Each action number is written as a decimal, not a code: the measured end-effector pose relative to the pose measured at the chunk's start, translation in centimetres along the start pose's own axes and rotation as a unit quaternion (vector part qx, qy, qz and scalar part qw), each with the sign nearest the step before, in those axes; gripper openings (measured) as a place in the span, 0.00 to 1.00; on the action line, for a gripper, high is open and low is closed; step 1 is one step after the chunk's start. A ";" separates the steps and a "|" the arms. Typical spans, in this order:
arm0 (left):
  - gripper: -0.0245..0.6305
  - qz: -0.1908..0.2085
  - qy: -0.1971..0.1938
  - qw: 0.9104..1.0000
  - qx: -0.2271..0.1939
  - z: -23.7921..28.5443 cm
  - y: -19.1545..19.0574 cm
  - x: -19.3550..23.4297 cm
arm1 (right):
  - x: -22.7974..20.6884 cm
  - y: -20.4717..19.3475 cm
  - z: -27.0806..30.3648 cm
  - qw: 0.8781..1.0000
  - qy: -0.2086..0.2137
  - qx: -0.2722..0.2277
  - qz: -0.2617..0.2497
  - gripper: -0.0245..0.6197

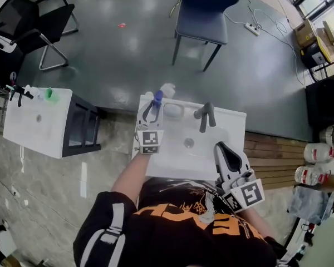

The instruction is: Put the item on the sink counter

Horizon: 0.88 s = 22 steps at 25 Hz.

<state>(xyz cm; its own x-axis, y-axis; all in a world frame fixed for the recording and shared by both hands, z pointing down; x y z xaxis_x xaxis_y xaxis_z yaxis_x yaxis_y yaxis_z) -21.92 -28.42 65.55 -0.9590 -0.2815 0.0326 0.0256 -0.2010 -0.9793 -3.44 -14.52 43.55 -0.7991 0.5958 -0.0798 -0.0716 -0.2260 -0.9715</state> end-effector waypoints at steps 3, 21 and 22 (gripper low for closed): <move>0.26 0.004 0.008 1.000 0.000 1.0 -0.6 1.0 | -0.2 -0.2 0.7 1.000 -0.003 0.011 0.000 0.10; 0.26 0.035 0.007 0.999 0.015 -0.4 -4.0 1.6 | -0.1 -1.0 2.8 0.999 0.009 0.034 -0.001 0.09; 0.26 0.034 0.007 0.999 0.016 -0.5 -4.1 1.5 | 0.0 -1.0 2.7 0.999 0.011 0.032 -0.001 0.09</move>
<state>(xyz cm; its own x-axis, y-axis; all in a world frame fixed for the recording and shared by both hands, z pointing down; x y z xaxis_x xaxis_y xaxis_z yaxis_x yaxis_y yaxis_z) -23.63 -27.55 69.46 -0.9585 -0.2826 -0.0375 0.1006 -0.2123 -0.9720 -4.96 -16.40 45.08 -0.7864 0.6120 -0.0838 -0.1113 -0.2739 -0.9553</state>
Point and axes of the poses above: the fingertips, and each gripper's own axes: z forward along the fingers, x to its left, y out of its top, the point moved 2 cm from there along -z, backward along the fingers, and after that the axes turned 2 degrees about -z, right-handed, at the moved point
